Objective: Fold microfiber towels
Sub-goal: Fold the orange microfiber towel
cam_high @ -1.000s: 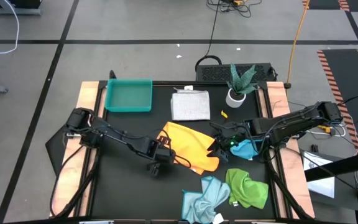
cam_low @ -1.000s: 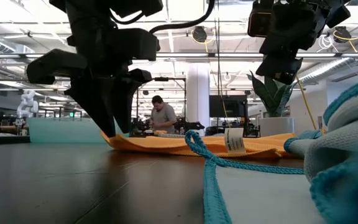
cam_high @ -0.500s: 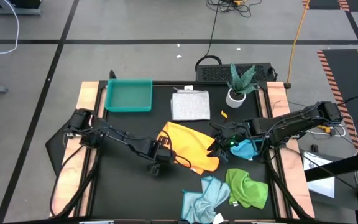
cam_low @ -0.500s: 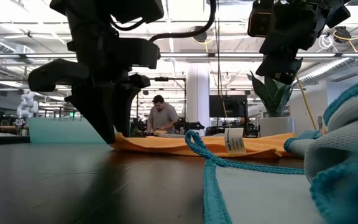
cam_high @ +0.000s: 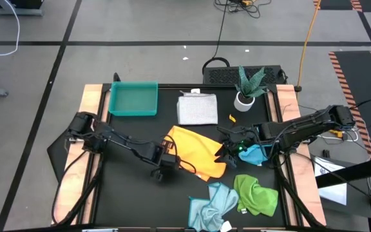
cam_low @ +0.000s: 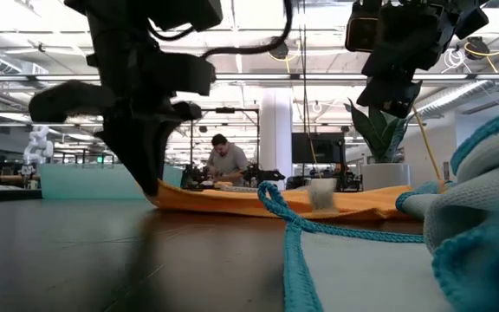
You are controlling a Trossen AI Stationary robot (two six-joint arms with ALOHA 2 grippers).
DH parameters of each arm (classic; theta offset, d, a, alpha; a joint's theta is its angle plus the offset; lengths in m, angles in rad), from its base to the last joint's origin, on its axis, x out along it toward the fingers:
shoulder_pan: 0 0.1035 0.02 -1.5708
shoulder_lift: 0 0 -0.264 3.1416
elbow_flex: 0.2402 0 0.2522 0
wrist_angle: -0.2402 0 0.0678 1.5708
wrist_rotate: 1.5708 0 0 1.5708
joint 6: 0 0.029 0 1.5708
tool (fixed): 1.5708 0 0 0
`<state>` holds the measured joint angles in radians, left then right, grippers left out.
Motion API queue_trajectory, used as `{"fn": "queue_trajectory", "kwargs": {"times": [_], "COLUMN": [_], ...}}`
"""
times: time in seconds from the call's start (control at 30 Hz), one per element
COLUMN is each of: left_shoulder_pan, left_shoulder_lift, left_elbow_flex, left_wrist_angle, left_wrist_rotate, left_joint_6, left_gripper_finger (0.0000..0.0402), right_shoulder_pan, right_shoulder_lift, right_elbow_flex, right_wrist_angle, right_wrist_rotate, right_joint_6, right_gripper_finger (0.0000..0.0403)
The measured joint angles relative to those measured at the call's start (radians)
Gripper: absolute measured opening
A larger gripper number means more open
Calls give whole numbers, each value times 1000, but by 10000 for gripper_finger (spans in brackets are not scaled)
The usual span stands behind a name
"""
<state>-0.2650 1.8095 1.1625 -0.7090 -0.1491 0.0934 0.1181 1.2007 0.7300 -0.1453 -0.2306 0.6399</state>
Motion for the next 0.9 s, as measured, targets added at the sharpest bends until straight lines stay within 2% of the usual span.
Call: {"fn": "queue_trajectory", "kwargs": {"times": [0.13, 0.3, 0.47, 0.6, 0.73, 0.9], "left_shoulder_pan": [21, 55, 98, 128, 166, 187], "left_shoulder_lift": [-53, -123, -130, -130, -130, -130], "left_elbow_flex": [0, 0, 0, 0, 0, 0], "left_wrist_angle": [-76, -90, -136, -171, -187, -176], "left_wrist_rotate": [-24, -62, -89, -153, -155, -137], "left_joint_6": [-6, 40, 96, 150, 161, 181], "left_gripper_finger": [8, 5, 9, 5, 9, 6], "right_shoulder_pan": [0, -5, -8, -7, 14, 73], "right_shoulder_lift": [0, 0, 0, 0, 0, 1], "right_elbow_flex": [0, 0, -1, -1, -1, -1], "right_wrist_angle": [-2, -1, 5, 5, 12, 54], "right_wrist_rotate": [-1, -1, -3, -8, -10, -8], "right_joint_6": [-27, -41, -38, -26, -35, -40], "right_gripper_finger": [165, 137, 113, 99, 81, 17]}}
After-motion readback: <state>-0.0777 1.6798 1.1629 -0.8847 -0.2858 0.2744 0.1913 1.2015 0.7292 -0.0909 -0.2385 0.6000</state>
